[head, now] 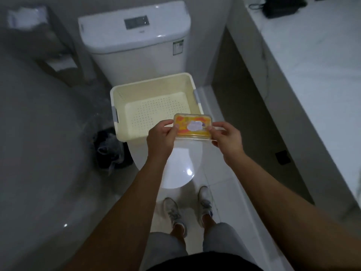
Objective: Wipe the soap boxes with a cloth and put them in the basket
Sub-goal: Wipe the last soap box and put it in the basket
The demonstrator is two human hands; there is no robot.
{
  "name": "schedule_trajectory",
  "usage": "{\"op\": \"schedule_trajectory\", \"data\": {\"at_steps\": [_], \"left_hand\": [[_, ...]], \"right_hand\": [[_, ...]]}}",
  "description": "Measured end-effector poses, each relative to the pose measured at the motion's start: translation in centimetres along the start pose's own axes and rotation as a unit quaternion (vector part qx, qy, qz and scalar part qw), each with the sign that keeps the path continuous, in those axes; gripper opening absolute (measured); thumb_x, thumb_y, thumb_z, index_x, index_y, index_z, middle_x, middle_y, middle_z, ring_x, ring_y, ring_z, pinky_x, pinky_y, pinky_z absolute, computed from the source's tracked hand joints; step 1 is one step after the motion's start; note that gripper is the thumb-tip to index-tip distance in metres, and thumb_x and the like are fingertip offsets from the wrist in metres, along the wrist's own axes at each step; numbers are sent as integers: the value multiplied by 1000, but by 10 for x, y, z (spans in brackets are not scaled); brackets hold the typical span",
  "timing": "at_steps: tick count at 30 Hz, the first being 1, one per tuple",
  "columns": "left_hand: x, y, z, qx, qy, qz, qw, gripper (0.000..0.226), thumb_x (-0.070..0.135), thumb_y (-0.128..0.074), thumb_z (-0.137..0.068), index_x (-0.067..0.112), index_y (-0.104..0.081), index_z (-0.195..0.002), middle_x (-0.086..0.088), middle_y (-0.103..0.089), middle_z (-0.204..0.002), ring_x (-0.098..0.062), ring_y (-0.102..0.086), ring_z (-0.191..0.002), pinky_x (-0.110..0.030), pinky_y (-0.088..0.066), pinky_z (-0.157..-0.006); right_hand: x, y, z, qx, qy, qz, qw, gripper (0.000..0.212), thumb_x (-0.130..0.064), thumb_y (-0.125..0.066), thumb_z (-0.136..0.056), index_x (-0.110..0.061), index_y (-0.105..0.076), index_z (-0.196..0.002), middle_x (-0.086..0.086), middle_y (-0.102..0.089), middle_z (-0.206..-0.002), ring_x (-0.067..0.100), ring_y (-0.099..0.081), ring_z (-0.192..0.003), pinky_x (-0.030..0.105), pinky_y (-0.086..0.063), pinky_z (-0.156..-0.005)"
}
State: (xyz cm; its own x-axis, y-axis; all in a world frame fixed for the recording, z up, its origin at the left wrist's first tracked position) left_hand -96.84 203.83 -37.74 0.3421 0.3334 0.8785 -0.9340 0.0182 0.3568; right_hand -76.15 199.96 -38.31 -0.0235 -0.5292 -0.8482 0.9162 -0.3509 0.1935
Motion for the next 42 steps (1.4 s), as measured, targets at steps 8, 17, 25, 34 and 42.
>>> {"op": "schedule_trajectory", "data": {"at_steps": [8,17,25,34,42], "left_hand": [[110,12,4,-66,-42,84,993,34,23,-72,-86,22,-69,-121,-7,-70,-109,-19,-67,-96,-42,-58,-86],[232,-30,11,-134,-147,117,973,27,13,-73,-85,17,-72,-112,10,-70,-84,6,-65,-65,-24,-57,-64],[291,-110,39,-210,-170,116,956,27,20,-73,-87,21,-70,-113,1,-72,-96,-11,-69,-84,-25,-56,-64],[336,-231,78,-295,-169,92,936,27,17,-73,-86,25,-70,-111,-4,-72,-100,-18,-70,-89,-25,-59,-67],[363,-352,126,-376,-181,54,907,30,17,-73,-85,23,-68,-115,-2,-71,-105,-16,-69,-96,-30,-61,-79]], "right_hand": [[-99,37,32,75,70,-56,993,19,-35,-74,-87,-20,-72,-99,2,-74,-87,14,-67,-73,27,-55,-64],[-171,113,68,128,115,-144,975,24,-24,-76,-87,-12,-69,-106,8,-70,-90,12,-65,-67,22,-53,-57],[-189,206,80,166,134,-173,962,48,-21,-79,-84,-11,-63,-129,13,-68,-115,25,-67,-104,38,-60,-86],[-169,333,76,233,138,-212,939,47,-15,-80,-83,-10,-64,-126,14,-69,-113,27,-69,-102,41,-58,-91],[-132,447,70,311,122,-225,915,41,-8,-78,-82,-8,-65,-121,12,-74,-102,26,-72,-94,39,-59,-85]]}}
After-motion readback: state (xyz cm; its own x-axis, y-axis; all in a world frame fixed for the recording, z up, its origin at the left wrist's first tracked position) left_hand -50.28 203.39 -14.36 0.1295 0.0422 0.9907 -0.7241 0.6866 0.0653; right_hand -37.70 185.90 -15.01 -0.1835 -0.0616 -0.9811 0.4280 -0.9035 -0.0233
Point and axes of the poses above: each hand's wrist, its own z-axis away from the middle knuckle, its own y-axis out of the back of the hand, x = y × z, the point moved 4 cm from there along -z, towards the middle knuckle
